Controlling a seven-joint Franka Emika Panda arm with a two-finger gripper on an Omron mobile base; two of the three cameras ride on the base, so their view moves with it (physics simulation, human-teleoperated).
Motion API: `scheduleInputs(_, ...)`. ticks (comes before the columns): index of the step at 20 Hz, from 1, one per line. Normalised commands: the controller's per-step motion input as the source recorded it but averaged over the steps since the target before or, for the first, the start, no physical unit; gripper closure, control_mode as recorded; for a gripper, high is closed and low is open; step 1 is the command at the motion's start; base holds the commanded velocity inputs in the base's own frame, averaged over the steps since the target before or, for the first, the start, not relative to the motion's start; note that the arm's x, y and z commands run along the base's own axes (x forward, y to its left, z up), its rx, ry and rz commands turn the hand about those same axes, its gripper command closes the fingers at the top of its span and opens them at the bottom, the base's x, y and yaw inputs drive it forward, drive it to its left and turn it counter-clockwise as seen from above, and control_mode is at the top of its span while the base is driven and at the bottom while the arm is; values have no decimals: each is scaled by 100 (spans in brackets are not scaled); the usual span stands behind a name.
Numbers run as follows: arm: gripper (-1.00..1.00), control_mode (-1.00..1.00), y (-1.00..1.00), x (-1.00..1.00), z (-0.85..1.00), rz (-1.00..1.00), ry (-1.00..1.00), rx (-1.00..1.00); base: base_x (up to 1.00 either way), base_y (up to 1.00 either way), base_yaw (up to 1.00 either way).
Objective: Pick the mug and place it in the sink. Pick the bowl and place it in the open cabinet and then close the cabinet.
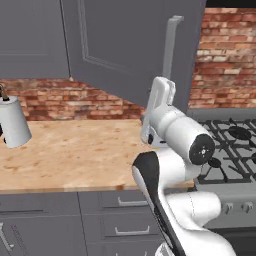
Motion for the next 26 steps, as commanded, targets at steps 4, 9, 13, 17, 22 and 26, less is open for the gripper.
scheduleInputs(4,-100,-100,-98,66,37,27,-6,0,0,0,0)
scheduleInputs(9,-100,-100,-24,56,24,3,0,-13,0,0,0)
scheduleInputs(13,-100,-100,7,69,4,-26,13,-34,0,0,0)
scheduleInputs(17,-100,-100,6,87,-1,-58,16,-42,0,0,0)
scheduleInputs(22,-100,-100,-6,91,-1,-59,11,-27,0,0,0)
scheduleInputs(26,-100,-100,-20,82,0,-49,13,-16,0,0,0)
